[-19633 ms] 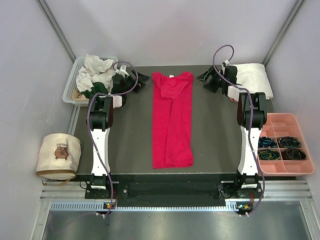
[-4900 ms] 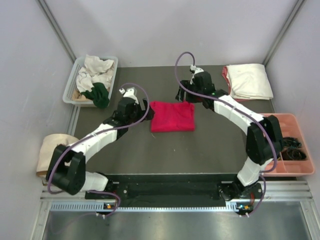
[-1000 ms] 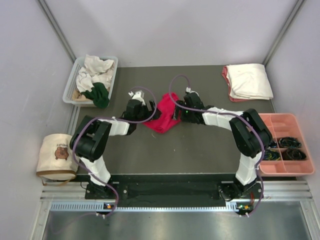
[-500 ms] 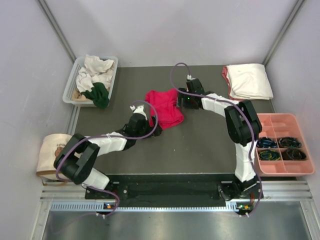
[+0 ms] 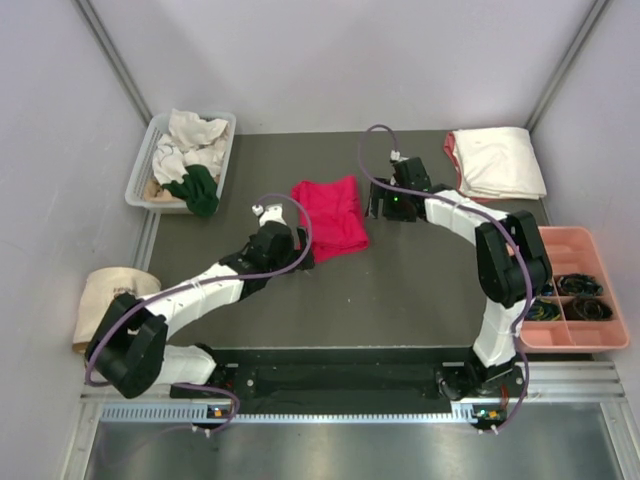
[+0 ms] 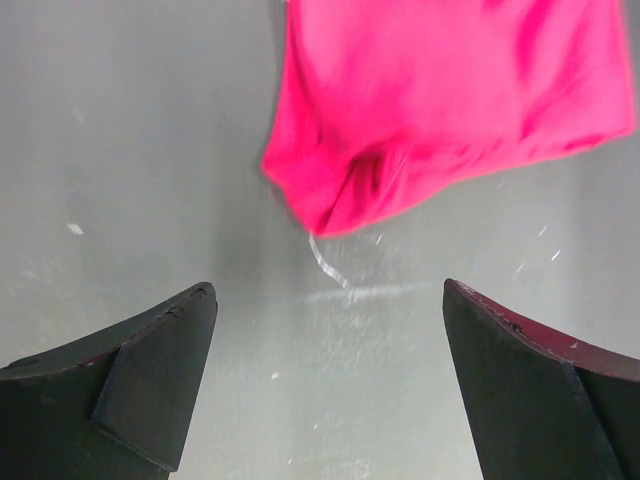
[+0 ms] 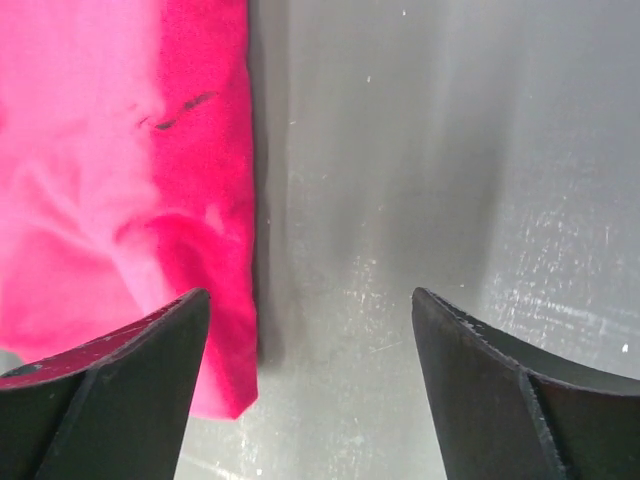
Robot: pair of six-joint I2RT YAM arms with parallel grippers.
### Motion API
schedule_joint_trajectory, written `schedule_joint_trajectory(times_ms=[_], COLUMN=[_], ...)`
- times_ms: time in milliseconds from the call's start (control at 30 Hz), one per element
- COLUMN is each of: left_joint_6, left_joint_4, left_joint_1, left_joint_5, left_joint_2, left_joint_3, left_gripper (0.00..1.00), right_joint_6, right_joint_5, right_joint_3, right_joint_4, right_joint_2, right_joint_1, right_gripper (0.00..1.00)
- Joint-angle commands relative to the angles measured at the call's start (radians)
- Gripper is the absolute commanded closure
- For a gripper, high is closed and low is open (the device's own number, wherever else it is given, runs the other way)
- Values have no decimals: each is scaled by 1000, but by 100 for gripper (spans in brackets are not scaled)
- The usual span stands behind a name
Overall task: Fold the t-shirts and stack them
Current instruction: Put the neatly folded tshirt into the corner of the board with the right arm
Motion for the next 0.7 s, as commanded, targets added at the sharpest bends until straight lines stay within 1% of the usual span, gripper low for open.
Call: schedule_joint_trajectory(times_ms=[0,33,100,133,300,367,400,667], left_joint_6=[58,65,80,85,112,121,124,138], left_joint_4=[-27,-21,10,20,94,94,126,160], left_joint_1=[17,23,45,49,92,102,111,158], left_joint_5=[-100,-102,-99,-101,-113,-119,-117,-95], left_joint_2=[-14,-3,38,56,202,269,290,457], left_joint_3=[76,83,106,117,197,241,255,364], left_gripper=[1,1,1,1,1,1,1,1], right_joint_6=[-7,-2,13,19,85,102,105,120], right_joint_5=[-196,-270,-357,-441,-604,-632,-644,-652], right_joint_3=[66,79,121,139,156,155,150,84], right_joint_4=[60,67,83,94,180,195,208,222], right_joint_2=[13,48,85,127,211,233,236,218], right_joint_1=[-81,-97,-133,-144,-172,-172,-172,-172], right_gripper=[13,11,7,7,2,1,1,1])
